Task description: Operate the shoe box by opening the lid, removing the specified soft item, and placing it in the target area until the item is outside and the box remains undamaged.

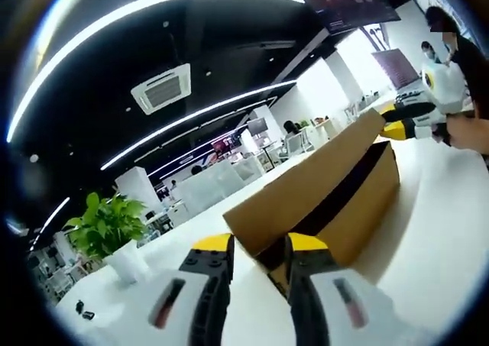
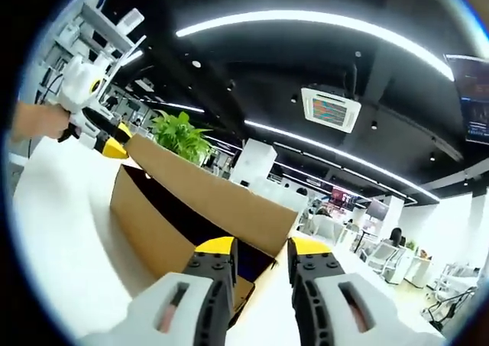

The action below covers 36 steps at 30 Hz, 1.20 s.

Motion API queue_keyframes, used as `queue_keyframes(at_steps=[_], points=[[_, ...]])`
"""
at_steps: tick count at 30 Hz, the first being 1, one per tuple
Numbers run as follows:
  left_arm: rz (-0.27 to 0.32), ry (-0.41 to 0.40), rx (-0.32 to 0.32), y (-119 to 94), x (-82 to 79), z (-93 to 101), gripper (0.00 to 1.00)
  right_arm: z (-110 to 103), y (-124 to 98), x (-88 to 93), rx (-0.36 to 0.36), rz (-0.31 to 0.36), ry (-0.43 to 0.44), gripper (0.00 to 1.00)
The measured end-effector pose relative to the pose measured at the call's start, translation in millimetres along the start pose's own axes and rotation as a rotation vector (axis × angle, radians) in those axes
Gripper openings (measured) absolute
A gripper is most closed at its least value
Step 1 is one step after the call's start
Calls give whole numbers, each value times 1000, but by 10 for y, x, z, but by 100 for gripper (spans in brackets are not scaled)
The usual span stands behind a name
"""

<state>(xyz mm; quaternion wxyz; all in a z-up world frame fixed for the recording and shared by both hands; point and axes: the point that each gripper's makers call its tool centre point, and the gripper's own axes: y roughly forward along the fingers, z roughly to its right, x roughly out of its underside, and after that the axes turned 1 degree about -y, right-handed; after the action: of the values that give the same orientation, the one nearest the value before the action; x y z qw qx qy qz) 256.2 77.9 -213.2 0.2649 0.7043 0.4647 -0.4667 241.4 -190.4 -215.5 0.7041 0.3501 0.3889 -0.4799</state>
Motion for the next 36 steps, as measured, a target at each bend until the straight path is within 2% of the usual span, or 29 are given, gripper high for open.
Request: queue_keyframes(at_steps=[9,14,21,23,26,28,36], points=[[40,-53,4,31,-106,-53,27,91,74,-90,31,5,-59,23],[46,-40,-9,47,-144,-68,27,136,119,-118,67,-2,-108,22],[51,-48,-7,55,-164,-70,29,199,126,-130,99,-7,-73,23],[53,-57,-4,61,-180,-81,29,235,131,-116,113,-13,-44,23],[70,-127,10,67,-206,-101,29,290,149,-89,134,-23,19,23],[74,-144,19,67,-211,-122,29,317,183,-75,136,-23,78,22],[71,-134,17,83,-218,-120,29,315,252,-80,145,-19,78,18]])
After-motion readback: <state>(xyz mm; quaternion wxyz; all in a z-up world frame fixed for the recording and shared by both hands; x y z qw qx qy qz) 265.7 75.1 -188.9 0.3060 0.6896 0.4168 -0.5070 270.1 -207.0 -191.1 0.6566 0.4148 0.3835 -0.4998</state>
